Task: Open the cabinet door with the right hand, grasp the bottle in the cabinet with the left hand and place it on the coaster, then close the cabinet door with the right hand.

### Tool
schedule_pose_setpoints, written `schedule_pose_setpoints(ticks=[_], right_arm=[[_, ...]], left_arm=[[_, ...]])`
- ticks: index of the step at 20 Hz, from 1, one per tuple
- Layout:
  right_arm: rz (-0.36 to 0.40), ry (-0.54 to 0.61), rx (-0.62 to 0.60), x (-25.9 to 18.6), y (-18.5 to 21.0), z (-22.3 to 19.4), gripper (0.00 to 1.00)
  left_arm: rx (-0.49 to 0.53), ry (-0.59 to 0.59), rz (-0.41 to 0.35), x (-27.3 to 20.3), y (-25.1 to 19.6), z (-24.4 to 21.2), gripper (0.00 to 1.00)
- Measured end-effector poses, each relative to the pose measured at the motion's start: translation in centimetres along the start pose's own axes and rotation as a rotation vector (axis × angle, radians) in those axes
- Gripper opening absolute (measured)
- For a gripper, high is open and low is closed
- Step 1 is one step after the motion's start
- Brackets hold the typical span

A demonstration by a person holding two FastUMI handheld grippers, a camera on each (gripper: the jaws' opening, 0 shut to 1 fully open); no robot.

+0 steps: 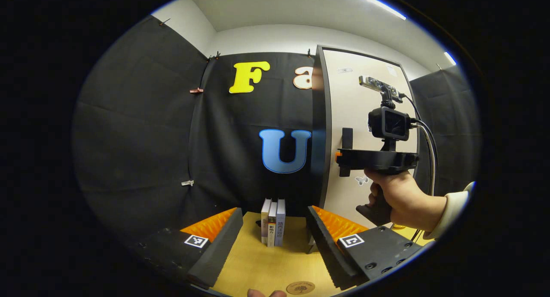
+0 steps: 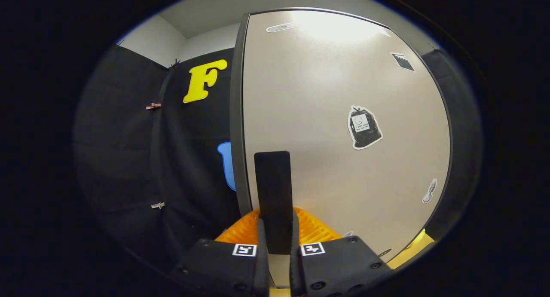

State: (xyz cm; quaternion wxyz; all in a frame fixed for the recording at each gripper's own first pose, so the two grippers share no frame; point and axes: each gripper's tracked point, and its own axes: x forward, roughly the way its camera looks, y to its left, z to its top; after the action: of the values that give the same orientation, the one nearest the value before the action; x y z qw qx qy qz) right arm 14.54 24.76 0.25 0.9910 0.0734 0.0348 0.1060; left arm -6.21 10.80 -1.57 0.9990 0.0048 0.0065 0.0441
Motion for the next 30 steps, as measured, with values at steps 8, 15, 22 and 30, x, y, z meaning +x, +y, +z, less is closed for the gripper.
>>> schedule_pose_setpoints(ticks=[8,15,22,30], right_arm=[[0.139,0.022,0.013,-4.9,0.3,0.8,0.17],[0.198,0.026,-0.011,-9.9,-0.5,1.8,0.17],[0.217,0.032,-0.023,-14.0,-3.0,2.3,0.17],[0.187,0.018,-0.027,-19.2,-7.9,2.6,0.17]], left_arm=[[0.015,-0.026,-0.044,-1.8,-2.9,1.0,0.95],[0.021,-0.049,-0.069,-2.9,-5.2,1.8,0.94],[0.024,-0.055,-0.096,-3.0,-6.4,2.5,0.95],[0.027,-0.063,-0.168,-2.5,-9.8,2.8,0.94]])
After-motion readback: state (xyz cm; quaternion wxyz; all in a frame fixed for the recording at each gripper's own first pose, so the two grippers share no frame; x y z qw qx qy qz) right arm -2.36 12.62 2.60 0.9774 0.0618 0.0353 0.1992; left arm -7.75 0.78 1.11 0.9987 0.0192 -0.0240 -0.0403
